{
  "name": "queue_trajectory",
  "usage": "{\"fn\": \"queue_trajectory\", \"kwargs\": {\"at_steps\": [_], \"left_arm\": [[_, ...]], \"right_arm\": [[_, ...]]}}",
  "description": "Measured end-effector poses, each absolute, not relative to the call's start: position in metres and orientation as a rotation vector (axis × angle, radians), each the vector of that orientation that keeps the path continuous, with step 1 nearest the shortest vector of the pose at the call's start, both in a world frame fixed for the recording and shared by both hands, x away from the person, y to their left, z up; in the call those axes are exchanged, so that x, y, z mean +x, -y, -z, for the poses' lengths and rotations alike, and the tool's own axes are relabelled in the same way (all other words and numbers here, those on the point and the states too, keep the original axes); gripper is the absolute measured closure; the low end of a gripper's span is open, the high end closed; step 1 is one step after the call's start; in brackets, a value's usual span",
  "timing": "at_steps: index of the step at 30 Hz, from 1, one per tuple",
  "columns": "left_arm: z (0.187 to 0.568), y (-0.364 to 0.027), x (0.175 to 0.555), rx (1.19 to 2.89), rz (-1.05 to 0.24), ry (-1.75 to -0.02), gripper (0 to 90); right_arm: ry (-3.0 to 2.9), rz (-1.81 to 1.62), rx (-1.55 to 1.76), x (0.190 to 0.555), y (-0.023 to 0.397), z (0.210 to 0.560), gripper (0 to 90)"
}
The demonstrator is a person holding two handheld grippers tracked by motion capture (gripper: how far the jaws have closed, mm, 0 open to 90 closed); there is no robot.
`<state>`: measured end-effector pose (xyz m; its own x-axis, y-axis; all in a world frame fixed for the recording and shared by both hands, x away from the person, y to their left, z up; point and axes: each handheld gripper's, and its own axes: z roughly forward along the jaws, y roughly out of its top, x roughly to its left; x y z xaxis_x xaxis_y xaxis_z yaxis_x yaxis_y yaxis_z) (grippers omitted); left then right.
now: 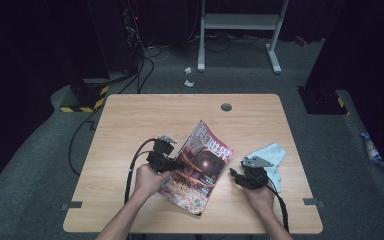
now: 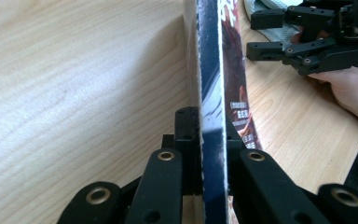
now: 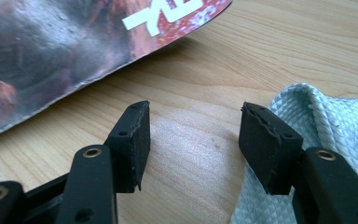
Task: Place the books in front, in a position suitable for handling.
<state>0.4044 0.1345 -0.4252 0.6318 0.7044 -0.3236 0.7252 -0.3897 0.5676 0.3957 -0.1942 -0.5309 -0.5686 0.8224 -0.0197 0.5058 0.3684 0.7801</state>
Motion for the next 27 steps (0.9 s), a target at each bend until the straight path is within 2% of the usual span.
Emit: {"fn": "queue_trajectory", "kwargs": {"at_steps": [15, 27], "left_arm": [[0.385, -0.139, 0.407, 2.28, -0.092, -1.038, 83.6], [0.37, -0.134, 0.412, 2.364, -0.118, -0.923, 83.5]], "right_arm": [[-2.227, -1.057, 1.157, 0.395, 0.194, 0.531, 43.5], [-2.227, -1.058, 1.155, 0.395, 0.194, 0.531, 43.6]]}}
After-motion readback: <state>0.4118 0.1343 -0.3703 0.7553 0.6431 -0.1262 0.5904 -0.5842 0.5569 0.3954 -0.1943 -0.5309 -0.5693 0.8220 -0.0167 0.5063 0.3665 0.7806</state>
